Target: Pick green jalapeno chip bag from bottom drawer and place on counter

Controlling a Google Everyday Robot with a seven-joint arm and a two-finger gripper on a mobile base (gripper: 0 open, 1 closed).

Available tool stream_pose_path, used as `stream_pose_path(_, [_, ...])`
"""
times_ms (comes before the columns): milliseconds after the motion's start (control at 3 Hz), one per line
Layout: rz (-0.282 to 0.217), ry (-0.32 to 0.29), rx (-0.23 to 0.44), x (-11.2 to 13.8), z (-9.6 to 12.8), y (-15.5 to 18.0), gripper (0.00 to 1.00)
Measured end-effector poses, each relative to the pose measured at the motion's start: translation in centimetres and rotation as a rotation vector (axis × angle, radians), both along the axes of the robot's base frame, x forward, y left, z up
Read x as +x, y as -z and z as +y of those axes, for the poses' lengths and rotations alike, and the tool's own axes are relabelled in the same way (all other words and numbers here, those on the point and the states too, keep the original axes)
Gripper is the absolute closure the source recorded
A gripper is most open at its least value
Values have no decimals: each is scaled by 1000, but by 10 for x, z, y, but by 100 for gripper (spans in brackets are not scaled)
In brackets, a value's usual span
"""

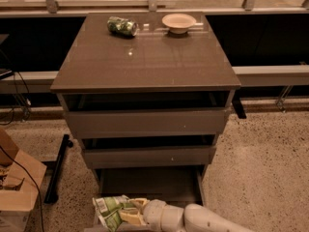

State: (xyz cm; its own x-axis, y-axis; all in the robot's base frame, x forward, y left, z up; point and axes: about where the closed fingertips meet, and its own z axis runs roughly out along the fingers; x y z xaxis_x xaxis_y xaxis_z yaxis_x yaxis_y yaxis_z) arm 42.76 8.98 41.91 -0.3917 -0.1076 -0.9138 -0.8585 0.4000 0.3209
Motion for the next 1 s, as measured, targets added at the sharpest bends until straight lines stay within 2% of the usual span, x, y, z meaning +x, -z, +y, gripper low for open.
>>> stream_pose_path(333, [-137, 9, 30, -32, -29, -66, 100])
stream_pose_path(667, [-277, 69, 5, -37, -72, -136, 100])
stream_pose_path(1000, [-392, 128, -64, -18, -115, -202, 100])
